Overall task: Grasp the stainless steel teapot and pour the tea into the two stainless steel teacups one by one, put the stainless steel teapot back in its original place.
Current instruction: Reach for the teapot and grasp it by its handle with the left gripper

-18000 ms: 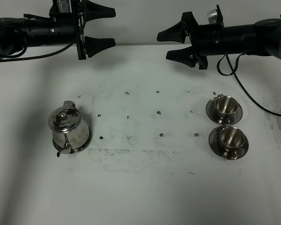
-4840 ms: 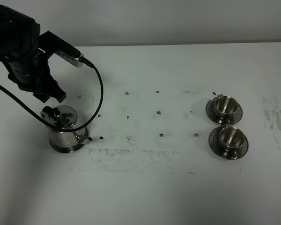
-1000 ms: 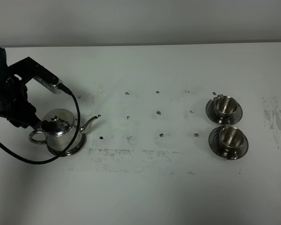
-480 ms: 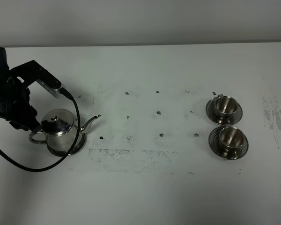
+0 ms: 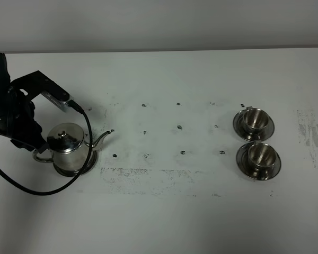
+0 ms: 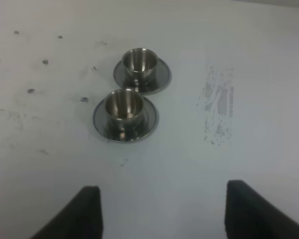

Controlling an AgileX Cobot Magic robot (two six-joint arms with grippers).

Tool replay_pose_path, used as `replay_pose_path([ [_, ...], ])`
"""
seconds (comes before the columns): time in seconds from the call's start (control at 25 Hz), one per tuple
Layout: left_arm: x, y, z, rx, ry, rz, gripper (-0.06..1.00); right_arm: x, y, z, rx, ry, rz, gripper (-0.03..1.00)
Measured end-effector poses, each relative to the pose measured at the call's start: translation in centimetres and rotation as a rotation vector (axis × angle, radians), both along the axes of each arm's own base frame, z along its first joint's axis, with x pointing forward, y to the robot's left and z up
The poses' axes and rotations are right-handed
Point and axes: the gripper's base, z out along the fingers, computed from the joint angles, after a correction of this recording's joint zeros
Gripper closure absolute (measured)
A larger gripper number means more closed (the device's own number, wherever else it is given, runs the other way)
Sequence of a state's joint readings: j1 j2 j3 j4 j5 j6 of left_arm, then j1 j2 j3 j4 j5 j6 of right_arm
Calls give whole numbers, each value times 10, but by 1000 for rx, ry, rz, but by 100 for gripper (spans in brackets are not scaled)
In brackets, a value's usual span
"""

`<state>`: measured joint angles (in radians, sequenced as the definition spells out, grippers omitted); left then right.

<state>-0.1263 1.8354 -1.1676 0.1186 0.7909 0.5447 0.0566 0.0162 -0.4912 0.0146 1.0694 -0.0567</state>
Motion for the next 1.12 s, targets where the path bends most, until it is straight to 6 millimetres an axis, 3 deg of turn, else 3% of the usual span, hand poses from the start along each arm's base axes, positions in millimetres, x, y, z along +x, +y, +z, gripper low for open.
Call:
replay_pose_path([
  [1.12,-11,-3,-1,-43,121,49,58,0,0,0,0,0,0,46],
])
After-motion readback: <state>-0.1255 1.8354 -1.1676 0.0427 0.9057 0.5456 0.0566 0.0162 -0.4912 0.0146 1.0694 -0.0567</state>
